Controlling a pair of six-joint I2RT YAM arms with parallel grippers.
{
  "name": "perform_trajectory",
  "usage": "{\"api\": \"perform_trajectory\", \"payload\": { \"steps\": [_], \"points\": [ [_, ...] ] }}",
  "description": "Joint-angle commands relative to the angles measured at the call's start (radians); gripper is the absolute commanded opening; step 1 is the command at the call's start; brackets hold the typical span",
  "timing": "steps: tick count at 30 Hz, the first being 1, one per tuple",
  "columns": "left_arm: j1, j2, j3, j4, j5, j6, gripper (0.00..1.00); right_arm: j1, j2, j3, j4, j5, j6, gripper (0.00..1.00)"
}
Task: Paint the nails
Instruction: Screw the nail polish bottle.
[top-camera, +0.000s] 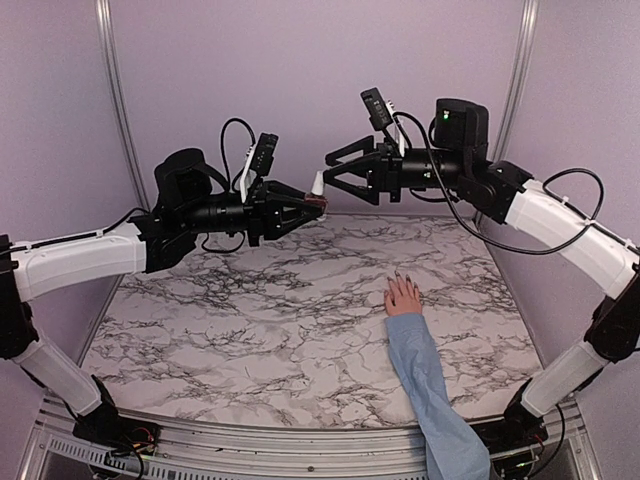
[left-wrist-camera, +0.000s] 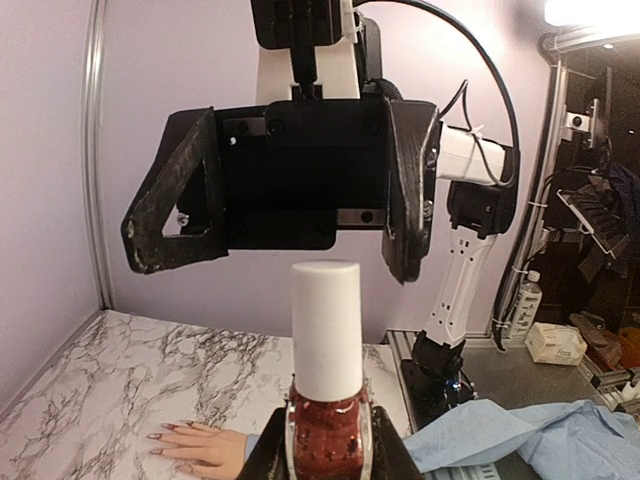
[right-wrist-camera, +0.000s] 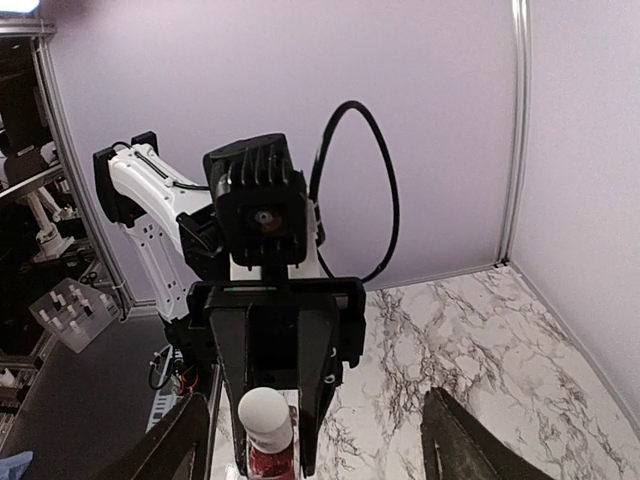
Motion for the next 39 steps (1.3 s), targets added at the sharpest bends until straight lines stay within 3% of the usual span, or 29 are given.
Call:
{"api": "perform_trajectory", "payload": {
  "steps": [1,5,12,16,28,39],
  "points": [
    [0.002,0.030,0.057,0.090,0.144,-0.094,0.00,0.005,-0.013,0.053,0.051,-0.114,0.010,0.70],
    [0.002,0.055,0.075,0.106,0.181,-0.122,0.00,0.013,-0.016,0.068,0.017,-0.137,-0.022,0.67],
    [0.002,0.076,0.094,0.126,0.212,-0.144,0.00,0.043,-0.006,0.068,-0.033,-0.145,-0.051,0.47],
    [0.001,0.079,0.092,0.139,0.219,-0.155,0.00,0.048,-0.008,0.053,-0.036,-0.151,-0.079,0.44],
    [0.005,0.078,0.080,0.147,0.187,-0.157,0.00,0.066,0.007,0.045,-0.065,-0.150,-0.104,0.17],
    [0.024,0.058,0.055,0.148,0.082,-0.132,0.00,0.092,0.015,0.055,-0.164,-0.071,-0.182,0.08]
  ]
}}
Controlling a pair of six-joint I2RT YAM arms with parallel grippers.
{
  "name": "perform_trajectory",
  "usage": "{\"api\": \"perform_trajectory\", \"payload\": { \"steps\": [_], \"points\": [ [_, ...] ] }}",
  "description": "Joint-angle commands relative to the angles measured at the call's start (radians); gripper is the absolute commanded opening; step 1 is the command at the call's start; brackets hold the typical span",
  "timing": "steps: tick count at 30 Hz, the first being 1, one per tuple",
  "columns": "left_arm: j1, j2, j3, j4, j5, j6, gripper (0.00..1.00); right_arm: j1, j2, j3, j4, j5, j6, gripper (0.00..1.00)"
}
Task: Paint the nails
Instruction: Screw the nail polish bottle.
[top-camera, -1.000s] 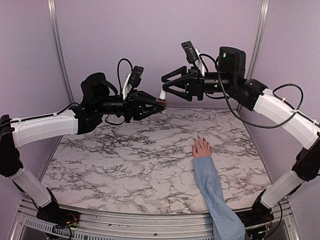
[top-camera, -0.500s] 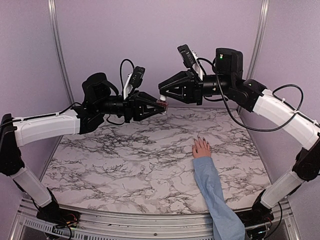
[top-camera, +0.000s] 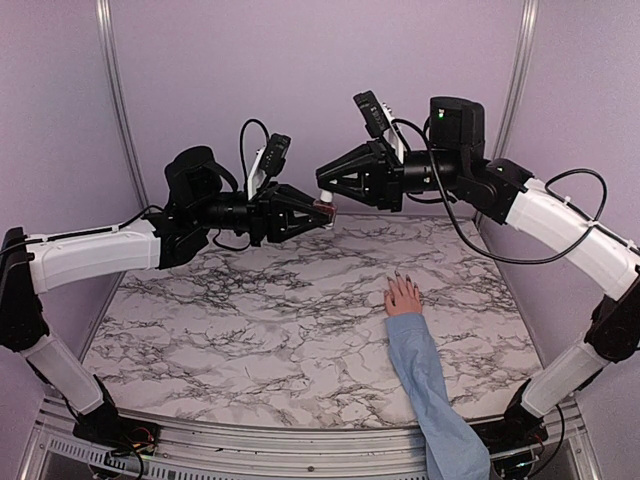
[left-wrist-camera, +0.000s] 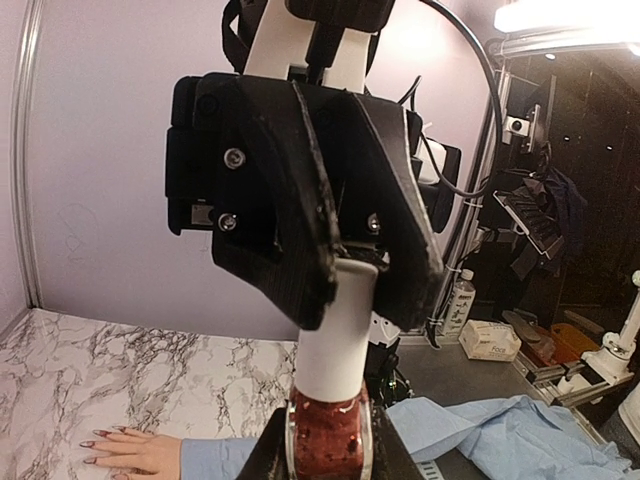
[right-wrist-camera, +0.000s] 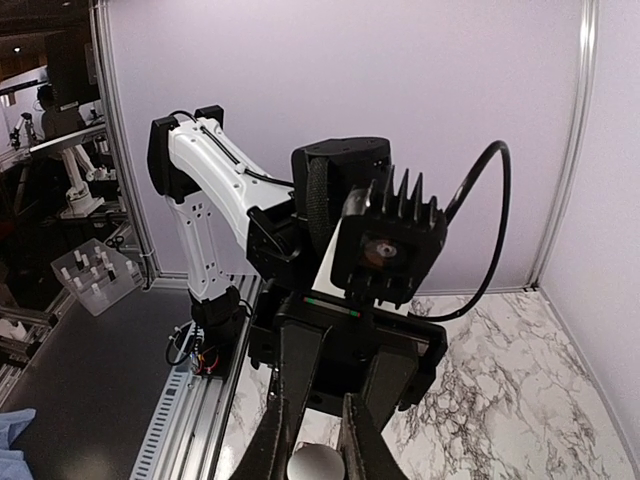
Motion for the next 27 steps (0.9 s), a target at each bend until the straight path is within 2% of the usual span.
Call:
{"api": "perform_trajectory", "payload": {
  "steps": [1,12,18,23,27],
  "points": [
    [0.022,-0.024,-0.006,0.059,-0.115,0.017,0.00,0.035,0.016,0.027,-0.118,0.041,-0.057,0.08],
    [0.025,-0.046,-0.045,0.049,-0.232,0.068,0.00,0.049,0.039,0.031,-0.156,0.111,-0.058,0.06],
    [0.018,-0.061,-0.075,0.045,-0.407,0.092,0.00,0.058,0.070,0.050,-0.199,0.234,-0.027,0.03],
    [-0.014,-0.071,-0.110,0.045,-0.625,0.139,0.00,0.060,0.112,0.096,-0.229,0.327,0.029,0.00],
    [-0.029,-0.065,-0.118,0.045,-0.724,0.148,0.00,0.060,0.132,0.119,-0.237,0.382,0.056,0.00]
  ]
}}
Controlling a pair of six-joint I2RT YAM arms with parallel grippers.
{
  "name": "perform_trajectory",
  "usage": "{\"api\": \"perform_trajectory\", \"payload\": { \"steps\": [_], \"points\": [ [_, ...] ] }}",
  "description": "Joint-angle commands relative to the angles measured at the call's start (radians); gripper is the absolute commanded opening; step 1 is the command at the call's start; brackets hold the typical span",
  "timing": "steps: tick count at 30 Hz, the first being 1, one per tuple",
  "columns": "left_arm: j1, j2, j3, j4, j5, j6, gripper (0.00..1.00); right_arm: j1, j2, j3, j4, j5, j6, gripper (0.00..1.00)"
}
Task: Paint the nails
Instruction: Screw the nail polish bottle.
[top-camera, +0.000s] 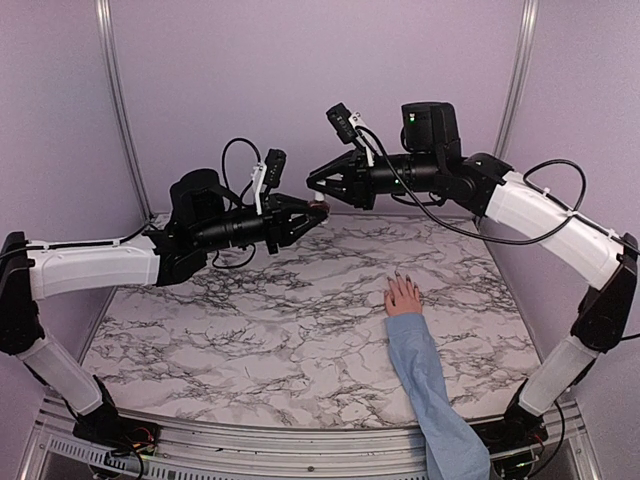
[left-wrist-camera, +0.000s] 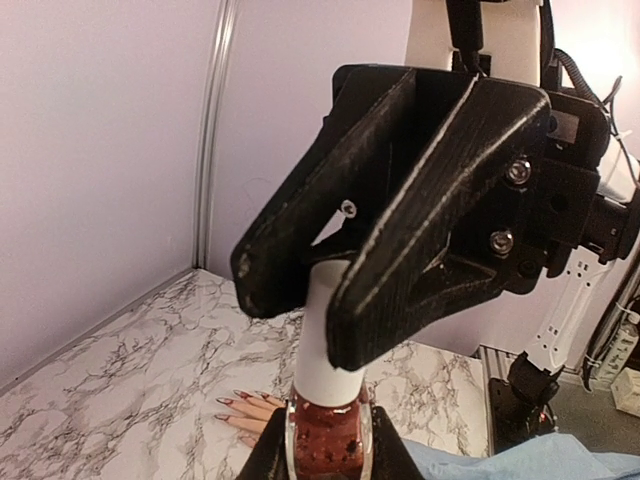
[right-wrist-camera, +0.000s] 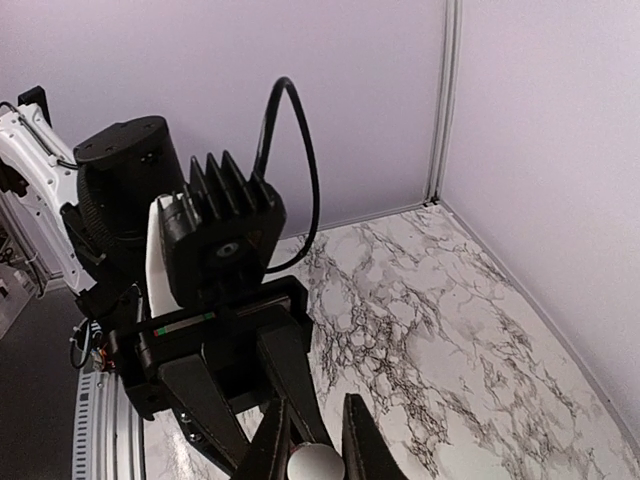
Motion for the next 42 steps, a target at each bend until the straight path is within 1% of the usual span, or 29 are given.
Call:
{"api": "perform_trajectory", "payload": {
  "steps": [1,2,3,6,9,11,15,18,22,24,27,33,34,35,39,40,42],
  "points": [
    [-0.005,-0.029,0.013,0.065,-0.243,0.026,0.00,0.041,0.031,0.030,-0.093,0.036,0.068,0.00],
    [-0.005,-0.025,0.015,0.065,-0.244,0.030,0.00,0.041,0.031,0.032,-0.089,0.043,0.074,0.01],
    [-0.005,-0.024,0.016,0.065,-0.239,0.037,0.00,0.041,0.031,0.035,-0.086,0.043,0.072,0.06],
    [0.003,-0.030,0.005,0.056,-0.222,0.059,0.00,0.038,0.026,0.048,-0.084,0.039,0.059,0.24],
    [0.033,-0.036,0.000,0.046,-0.133,0.028,0.00,0.028,0.014,0.049,-0.080,0.012,0.050,0.42],
    [0.055,-0.036,-0.002,0.046,-0.054,-0.005,0.00,0.018,0.005,0.047,-0.070,-0.015,0.045,0.48],
    [0.088,-0.027,0.013,0.046,0.164,-0.038,0.00,-0.004,-0.009,0.042,-0.060,-0.075,0.033,0.55],
    [0.100,-0.026,0.018,0.046,0.265,-0.065,0.00,-0.023,-0.011,0.034,-0.051,-0.165,0.032,0.64],
    [0.107,-0.020,0.034,0.046,0.414,-0.079,0.00,-0.031,-0.019,0.029,-0.055,-0.256,-0.016,0.65],
    [0.107,-0.002,0.056,0.047,0.475,-0.111,0.00,-0.031,-0.021,0.029,-0.059,-0.283,-0.036,0.64],
    [0.105,0.027,0.088,0.046,0.546,-0.146,0.00,-0.026,-0.018,0.026,-0.064,-0.307,-0.044,0.60],
    [0.103,0.017,0.092,0.048,0.561,-0.134,0.00,-0.019,-0.019,0.028,-0.064,-0.314,-0.043,0.42],
    [0.104,0.017,0.092,0.048,0.561,-0.133,0.00,-0.019,-0.020,0.028,-0.061,-0.319,-0.040,0.41],
    [0.103,0.016,0.092,0.048,0.562,-0.133,0.00,-0.017,-0.021,0.026,-0.060,-0.327,-0.036,0.40],
    [0.103,0.022,0.092,0.048,0.565,-0.133,0.00,-0.016,-0.024,0.022,-0.052,-0.338,-0.026,0.45],
    [0.102,0.023,0.094,0.048,0.567,-0.133,0.00,-0.015,-0.024,0.023,-0.052,-0.338,-0.026,0.44],
    [0.102,0.023,0.094,0.048,0.566,-0.132,0.00,-0.016,-0.021,0.024,-0.051,-0.337,-0.024,0.36]
  ]
}}
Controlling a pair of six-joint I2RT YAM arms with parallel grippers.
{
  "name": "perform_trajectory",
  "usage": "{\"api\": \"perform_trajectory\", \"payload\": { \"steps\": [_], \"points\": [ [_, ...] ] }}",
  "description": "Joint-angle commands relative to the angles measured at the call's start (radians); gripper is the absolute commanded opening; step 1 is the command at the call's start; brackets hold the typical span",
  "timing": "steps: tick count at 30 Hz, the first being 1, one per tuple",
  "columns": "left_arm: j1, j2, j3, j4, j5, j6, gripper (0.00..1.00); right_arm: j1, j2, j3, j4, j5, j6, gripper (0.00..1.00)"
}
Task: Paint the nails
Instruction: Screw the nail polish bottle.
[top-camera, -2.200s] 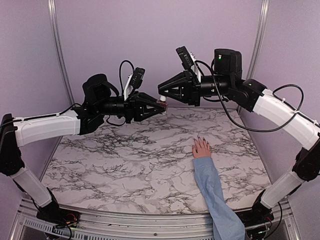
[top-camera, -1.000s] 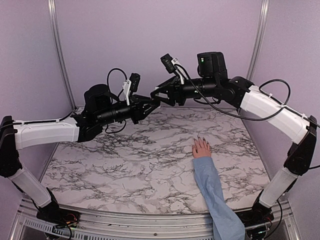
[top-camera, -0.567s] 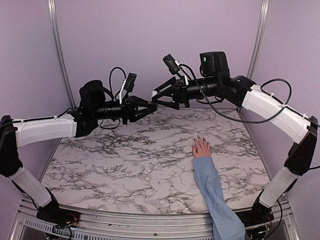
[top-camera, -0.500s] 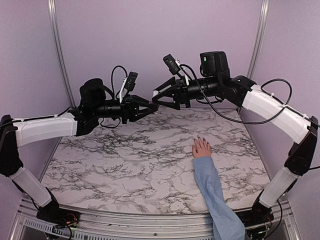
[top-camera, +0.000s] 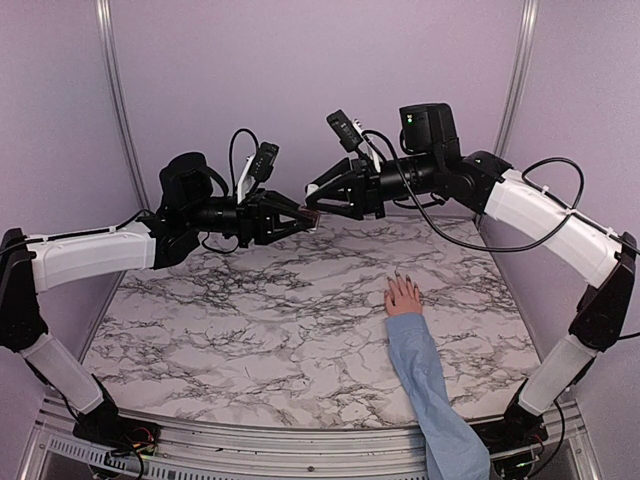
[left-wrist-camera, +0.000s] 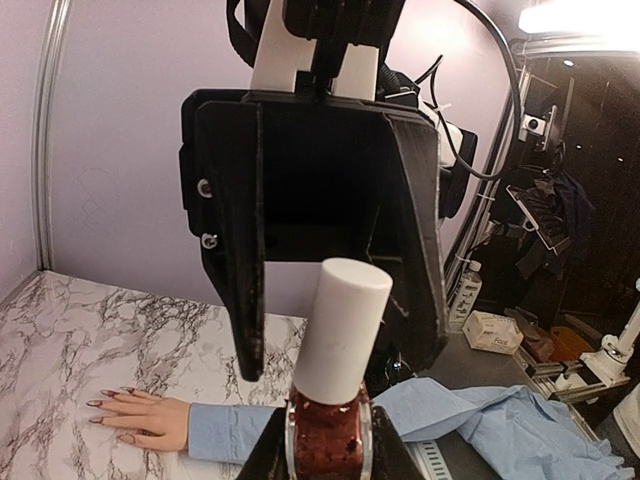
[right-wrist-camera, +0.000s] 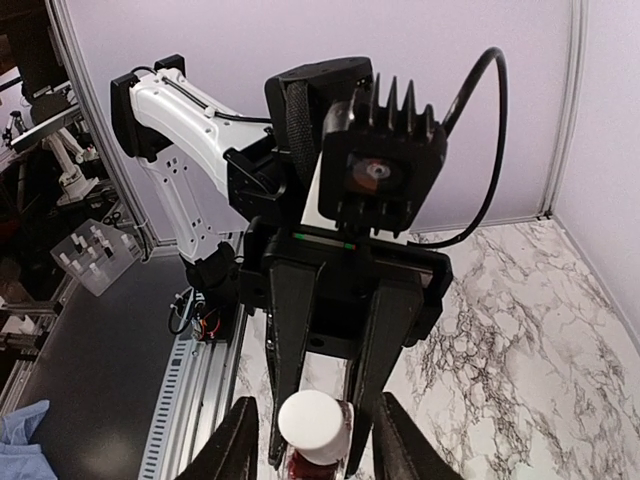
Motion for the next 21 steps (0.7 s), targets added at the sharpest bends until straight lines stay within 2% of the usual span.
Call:
{"api": "perform_trajectory", "payload": {
  "steps": [1,12,17,21],
  "points": [
    [-0.001,0.005,0.029,0.043,0.026,0.002,0.00,0.006,-0.031,0.009,0.014,-0.024,0.010,0.33],
    [-0.001,-0.011,0.037,0.043,-0.014,0.034,0.00,0.007,-0.028,-0.024,0.025,-0.062,0.031,0.05],
    [-0.001,-0.021,0.047,0.043,-0.049,0.056,0.00,0.006,-0.027,-0.047,0.037,-0.069,0.046,0.00],
    [-0.003,-0.033,0.045,0.044,-0.157,0.051,0.00,0.007,-0.022,-0.052,0.048,-0.040,0.069,0.00]
  ]
}}
